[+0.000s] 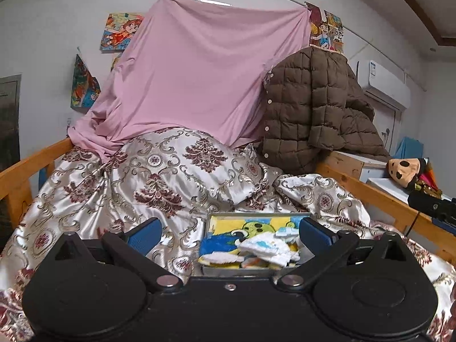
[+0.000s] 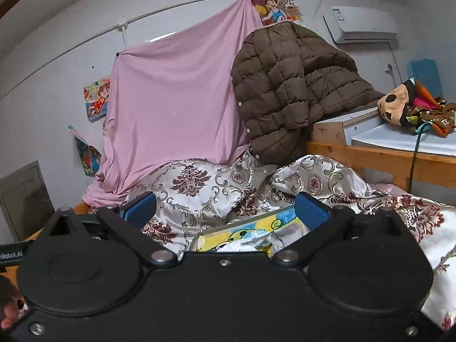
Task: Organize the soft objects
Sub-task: 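Lift both open tools up away from the tray, then move the left tool to the orange lid while the right tool approaches the burlap bag, then grasp the orange lid with the left tool while the right tool grasps the burlap bag, then carry the orange lid and burlap bag onto the frog tray and open the left tool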
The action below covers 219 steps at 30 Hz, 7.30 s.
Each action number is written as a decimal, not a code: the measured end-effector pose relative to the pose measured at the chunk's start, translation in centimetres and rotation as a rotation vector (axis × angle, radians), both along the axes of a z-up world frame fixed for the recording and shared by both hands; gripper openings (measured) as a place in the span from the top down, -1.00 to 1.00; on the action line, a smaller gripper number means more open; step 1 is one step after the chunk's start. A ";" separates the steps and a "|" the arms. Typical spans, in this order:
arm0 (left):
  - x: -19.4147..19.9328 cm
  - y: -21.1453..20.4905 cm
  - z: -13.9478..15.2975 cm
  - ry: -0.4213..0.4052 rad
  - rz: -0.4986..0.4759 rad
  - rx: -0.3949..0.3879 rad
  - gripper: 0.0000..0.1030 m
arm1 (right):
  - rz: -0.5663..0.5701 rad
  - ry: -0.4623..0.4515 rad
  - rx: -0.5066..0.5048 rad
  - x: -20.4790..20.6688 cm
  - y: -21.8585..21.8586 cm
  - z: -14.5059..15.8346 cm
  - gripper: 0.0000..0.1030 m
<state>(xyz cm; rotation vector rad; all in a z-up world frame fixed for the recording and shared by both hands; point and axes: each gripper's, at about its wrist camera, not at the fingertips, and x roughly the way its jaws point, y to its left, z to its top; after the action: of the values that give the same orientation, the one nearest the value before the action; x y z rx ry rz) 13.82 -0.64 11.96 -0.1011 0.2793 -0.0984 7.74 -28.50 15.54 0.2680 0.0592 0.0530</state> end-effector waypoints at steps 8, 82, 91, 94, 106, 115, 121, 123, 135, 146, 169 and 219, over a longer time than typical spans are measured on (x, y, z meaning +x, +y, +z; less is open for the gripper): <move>-3.0 0.8 -1.9 -0.004 -0.005 0.032 -0.98 | -0.011 0.032 -0.083 -3.6 1.9 -2.2 -0.99; -3.8 2.7 -12.5 0.442 0.057 0.154 -0.98 | 0.135 0.543 -0.471 -3.2 12.3 -11.1 -0.99; -3.2 2.9 -12.7 0.448 0.059 0.141 -0.98 | 0.173 0.517 -0.455 -2.7 12.2 -10.9 -0.99; -2.8 2.9 -12.9 0.456 0.065 0.142 -0.98 | 0.173 0.514 -0.441 -2.4 12.1 -10.7 -0.99; -0.4 2.7 -12.3 0.429 0.071 0.093 -0.98 | 0.131 0.481 -0.341 -0.5 9.5 -9.6 -0.99; 2.7 1.6 -11.4 0.368 0.089 0.097 -0.98 | 0.101 0.484 -0.225 2.9 5.8 -8.4 -0.99; 3.9 1.2 -11.5 0.362 0.093 0.099 -0.98 | 0.079 0.490 -0.223 4.7 4.8 -8.6 -0.99; 4.3 1.0 -11.6 0.365 0.096 0.097 -0.98 | 0.078 0.483 -0.230 5.6 4.7 -8.8 -0.99; 8.0 0.0 -12.9 0.360 0.092 0.124 -0.98 | 0.050 0.443 -0.309 10.9 4.6 -10.0 -0.99; 12.4 -0.9 -13.5 0.358 0.096 0.107 -0.98 | 0.015 0.420 -0.354 15.4 3.9 -11.3 -0.99; 20.8 -3.7 -17.3 0.352 -0.260 0.027 -0.98 | -0.031 0.439 -0.520 22.3 4.4 -14.6 -0.99; 27.1 -3.9 -22.8 0.586 -0.410 -0.078 0.20 | 0.060 0.563 -0.571 30.1 4.4 -17.7 0.54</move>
<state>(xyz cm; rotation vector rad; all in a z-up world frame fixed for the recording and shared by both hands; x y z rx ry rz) 40.94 -4.56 -10.85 -0.1483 0.8805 -0.4902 37.88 -24.14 -2.15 -0.2975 0.6323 0.0169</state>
